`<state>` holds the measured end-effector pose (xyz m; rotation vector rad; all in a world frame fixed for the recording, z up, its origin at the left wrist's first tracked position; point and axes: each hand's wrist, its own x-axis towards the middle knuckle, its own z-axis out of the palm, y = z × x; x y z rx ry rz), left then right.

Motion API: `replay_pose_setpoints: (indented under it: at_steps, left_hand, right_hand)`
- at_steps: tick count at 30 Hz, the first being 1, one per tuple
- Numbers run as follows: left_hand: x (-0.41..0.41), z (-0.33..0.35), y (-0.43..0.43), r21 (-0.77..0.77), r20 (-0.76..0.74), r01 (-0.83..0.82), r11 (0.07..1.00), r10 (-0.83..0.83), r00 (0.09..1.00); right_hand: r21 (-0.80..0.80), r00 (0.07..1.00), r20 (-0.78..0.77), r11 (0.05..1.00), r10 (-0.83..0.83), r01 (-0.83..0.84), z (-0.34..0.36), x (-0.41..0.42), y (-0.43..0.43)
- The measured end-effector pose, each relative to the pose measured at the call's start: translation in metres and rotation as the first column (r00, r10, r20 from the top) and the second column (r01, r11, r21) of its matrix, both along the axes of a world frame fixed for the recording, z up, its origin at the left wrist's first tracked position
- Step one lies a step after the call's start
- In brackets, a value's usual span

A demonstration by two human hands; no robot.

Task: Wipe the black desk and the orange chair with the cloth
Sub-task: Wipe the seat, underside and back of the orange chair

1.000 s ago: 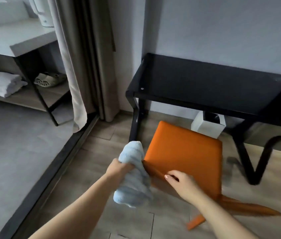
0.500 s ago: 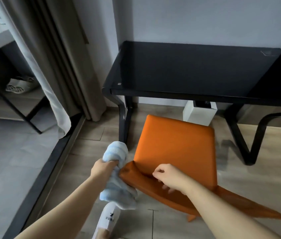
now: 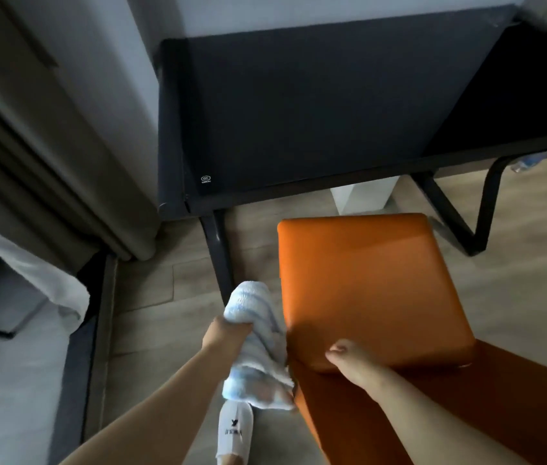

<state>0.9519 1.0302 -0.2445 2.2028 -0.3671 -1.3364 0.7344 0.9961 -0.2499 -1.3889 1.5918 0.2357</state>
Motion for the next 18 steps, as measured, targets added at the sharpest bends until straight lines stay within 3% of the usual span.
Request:
replay_pose_setpoints:
  at_steps: [3,7,9,12,15,18]
  left_hand:
    - [0.023,-0.032,-0.037,0.026,0.065,0.075,0.997,-0.077,0.995]
    - [0.031,-0.080,-0.087,0.063,0.125,0.206,0.977,-0.212,0.969]
    - [0.032,-0.102,-0.116,0.069,0.181,0.246,0.967,-0.254,0.950]
    - [0.031,-0.131,-0.165,0.098,0.227,0.169,0.981,-0.187,0.956]
    - [0.029,-0.157,-0.206,0.019,0.141,0.076,0.997,-0.078,0.987]
    - [0.023,-0.174,-0.242,-0.031,0.065,0.104,0.994,-0.102,0.993]
  right_hand:
    - [0.028,0.995,-0.055,0.996,-0.087,0.088,-0.026,0.015,-0.013]
    - [-0.090,0.964,-0.095,0.966,-0.249,0.241,-0.070,0.023,-0.045]
    - [-0.147,0.964,-0.186,0.975,-0.192,0.166,-0.093,0.028,-0.068]
    - [-0.169,0.958,-0.287,0.985,-0.011,-0.039,-0.117,0.036,-0.107]
    - [-0.059,0.956,-0.291,0.997,0.028,-0.048,-0.141,0.041,-0.122]
    - [-0.042,0.942,-0.330,0.996,0.062,-0.080,-0.161,0.042,-0.118]
